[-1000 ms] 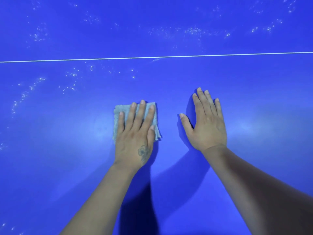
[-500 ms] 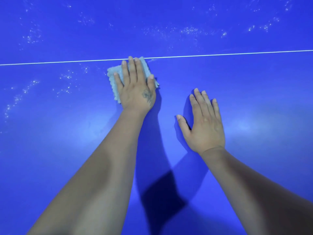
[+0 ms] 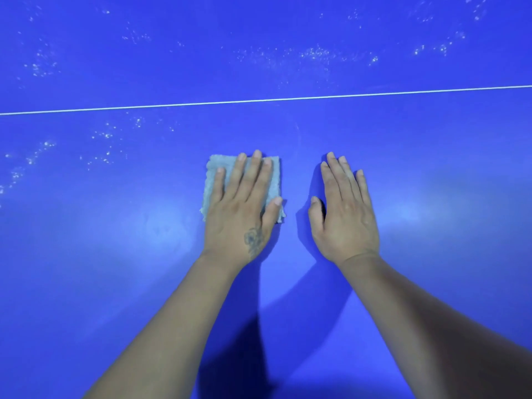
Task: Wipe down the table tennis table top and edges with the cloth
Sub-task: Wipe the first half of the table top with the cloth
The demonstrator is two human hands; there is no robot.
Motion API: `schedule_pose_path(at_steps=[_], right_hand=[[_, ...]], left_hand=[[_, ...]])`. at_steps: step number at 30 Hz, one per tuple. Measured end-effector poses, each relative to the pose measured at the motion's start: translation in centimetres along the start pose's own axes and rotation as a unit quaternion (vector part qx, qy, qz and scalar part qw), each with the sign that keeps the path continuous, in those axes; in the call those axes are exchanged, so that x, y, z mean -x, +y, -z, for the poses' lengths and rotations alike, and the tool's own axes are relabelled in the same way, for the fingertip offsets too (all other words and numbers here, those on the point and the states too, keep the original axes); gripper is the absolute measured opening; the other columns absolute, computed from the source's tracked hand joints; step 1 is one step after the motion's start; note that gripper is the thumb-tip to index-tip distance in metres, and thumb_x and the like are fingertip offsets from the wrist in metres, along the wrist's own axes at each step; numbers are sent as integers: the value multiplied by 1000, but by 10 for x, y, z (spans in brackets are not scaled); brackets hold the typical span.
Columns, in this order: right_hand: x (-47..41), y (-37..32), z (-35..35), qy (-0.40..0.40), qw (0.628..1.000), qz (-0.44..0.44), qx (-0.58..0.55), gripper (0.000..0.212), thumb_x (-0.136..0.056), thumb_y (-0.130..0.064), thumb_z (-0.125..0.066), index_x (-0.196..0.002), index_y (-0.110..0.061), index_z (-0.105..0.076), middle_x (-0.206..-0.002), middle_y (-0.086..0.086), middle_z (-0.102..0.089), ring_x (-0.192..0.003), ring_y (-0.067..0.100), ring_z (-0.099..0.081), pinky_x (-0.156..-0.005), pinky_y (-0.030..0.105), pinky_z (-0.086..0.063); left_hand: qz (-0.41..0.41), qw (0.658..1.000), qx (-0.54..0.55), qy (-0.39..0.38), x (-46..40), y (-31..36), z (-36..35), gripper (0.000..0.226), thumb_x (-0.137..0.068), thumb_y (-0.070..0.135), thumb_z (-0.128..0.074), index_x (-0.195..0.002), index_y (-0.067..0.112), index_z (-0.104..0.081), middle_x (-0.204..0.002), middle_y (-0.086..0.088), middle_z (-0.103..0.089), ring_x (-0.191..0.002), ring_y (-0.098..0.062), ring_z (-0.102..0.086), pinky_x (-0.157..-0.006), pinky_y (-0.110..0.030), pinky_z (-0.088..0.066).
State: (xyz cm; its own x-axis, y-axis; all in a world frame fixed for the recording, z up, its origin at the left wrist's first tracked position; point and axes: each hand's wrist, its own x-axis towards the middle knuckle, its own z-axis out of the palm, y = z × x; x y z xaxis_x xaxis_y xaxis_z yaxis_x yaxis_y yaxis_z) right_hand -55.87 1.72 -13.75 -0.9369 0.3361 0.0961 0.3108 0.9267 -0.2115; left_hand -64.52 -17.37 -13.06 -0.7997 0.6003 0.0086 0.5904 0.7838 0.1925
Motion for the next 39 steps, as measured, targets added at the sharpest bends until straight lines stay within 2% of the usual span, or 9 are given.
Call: schedule_pose_path(at_steps=[4,9,15,20,25,30,33,36,39], right_hand=[[0,-1,0,-6,1000,-22,0,71,-104,-34,-35,-166,-1,-28,-178,10,-20,-166,24,-13,-134,49,-15],[-1,1,1,-34,999,-15,28,93,-106,-68,-35,-169,-2,-18,-180,9,-8,-167,22,-1,-135,49,-10],[-1,0,2,-39,998,-20,38,109,-100,-81,-37,-168,2,-17,-179,13,-7,-167,24,-1,-135,48,-9],[-1,0,3,-37,999,-19,23,119,-94,-88,-36,-168,1,-15,-180,13,-5,-167,22,-2,-135,47,-9],[2,1,4,-32,999,1,8,126,-90,-95,-31,-167,4,-18,-179,16,-8,-167,25,-4,-135,50,-11],[2,2,1,-18,1000,6,13,110,-100,-84,-26,-166,4,-24,-178,16,-13,-167,26,-6,-134,51,-12],[1,2,1,-23,999,4,25,106,-102,-82,-26,-166,2,-27,-179,14,-13,-167,26,-5,-135,51,-12],[1,2,1,-27,999,2,33,105,-102,-82,-30,-166,1,-26,-179,13,-11,-167,25,-3,-135,50,-11],[1,1,0,-24,999,2,26,101,-104,-78,-29,-167,0,-24,-179,13,-10,-167,25,-3,-135,50,-12]], left_hand=[[85,996,10,2,-13,-18,4,68,-112,51,-26,-171,17,-19,-179,-1,-13,-166,-22,-4,-133,-54,-6],[128,991,28,-11,-94,-20,5,72,-110,54,-16,-171,16,-11,-180,-2,-6,-166,-24,0,-133,-55,1],[17,999,29,-24,-153,35,-3,64,-113,45,-14,-172,19,-11,-180,0,-8,-166,-24,0,-132,-54,3],[-130,991,-14,-11,-125,53,-13,60,-115,42,-14,-171,22,-20,-179,1,-15,-166,-24,-10,-132,-54,-7],[-169,985,-26,-8,-80,26,-8,56,-117,41,-17,-171,26,-20,-178,3,-17,-165,-22,-12,-132,-52,-12],[-112,993,-23,-21,-21,-22,11,57,-117,40,-21,-171,24,-17,-179,4,-12,-166,-20,-7,-133,-53,-11],[-46,998,-25,-30,-4,-63,22,59,-115,41,-21,-171,25,-16,-179,4,-12,-166,-20,-6,-133,-53,-9],[52,998,-14,-24,-20,-99,29,61,-114,44,-15,-171,24,-16,-179,1,-14,-166,-24,-7,-132,-57,-8],[141,990,8,-23,-63,-105,28,61,-114,44,-14,-172,25,-10,-180,0,-6,-166,-27,-1,-132,-59,-3]])
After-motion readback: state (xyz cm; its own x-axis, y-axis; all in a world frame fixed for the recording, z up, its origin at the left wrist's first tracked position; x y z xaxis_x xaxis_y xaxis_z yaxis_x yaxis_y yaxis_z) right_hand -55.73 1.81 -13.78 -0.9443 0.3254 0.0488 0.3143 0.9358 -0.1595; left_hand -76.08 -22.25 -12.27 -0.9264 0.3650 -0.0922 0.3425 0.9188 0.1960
